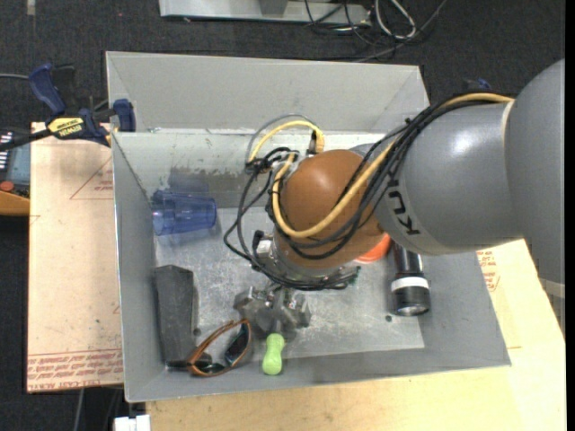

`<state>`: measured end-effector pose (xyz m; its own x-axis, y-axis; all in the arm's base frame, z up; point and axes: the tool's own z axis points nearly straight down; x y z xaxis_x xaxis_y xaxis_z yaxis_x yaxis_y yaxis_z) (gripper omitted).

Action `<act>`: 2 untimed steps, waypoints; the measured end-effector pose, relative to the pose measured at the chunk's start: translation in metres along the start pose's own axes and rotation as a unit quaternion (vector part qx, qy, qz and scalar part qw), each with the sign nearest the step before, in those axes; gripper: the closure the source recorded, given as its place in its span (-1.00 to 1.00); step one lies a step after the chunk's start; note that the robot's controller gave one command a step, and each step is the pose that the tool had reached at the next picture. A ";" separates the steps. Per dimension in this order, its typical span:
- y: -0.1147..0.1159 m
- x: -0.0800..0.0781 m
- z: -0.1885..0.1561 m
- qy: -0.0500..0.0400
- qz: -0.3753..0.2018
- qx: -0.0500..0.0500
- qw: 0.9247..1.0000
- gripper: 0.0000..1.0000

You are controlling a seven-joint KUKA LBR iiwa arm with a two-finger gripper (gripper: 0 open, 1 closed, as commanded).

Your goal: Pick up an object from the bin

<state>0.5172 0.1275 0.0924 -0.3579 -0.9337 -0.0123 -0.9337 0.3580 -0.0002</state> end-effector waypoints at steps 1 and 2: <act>0.002 0.000 -0.037 0.002 0.000 -0.004 1.000 1.00; 0.001 -0.002 -0.068 -0.001 0.001 0.000 1.000 1.00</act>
Offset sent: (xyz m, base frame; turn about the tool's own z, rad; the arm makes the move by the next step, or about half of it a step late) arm -0.0021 0.0003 0.0550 0.0003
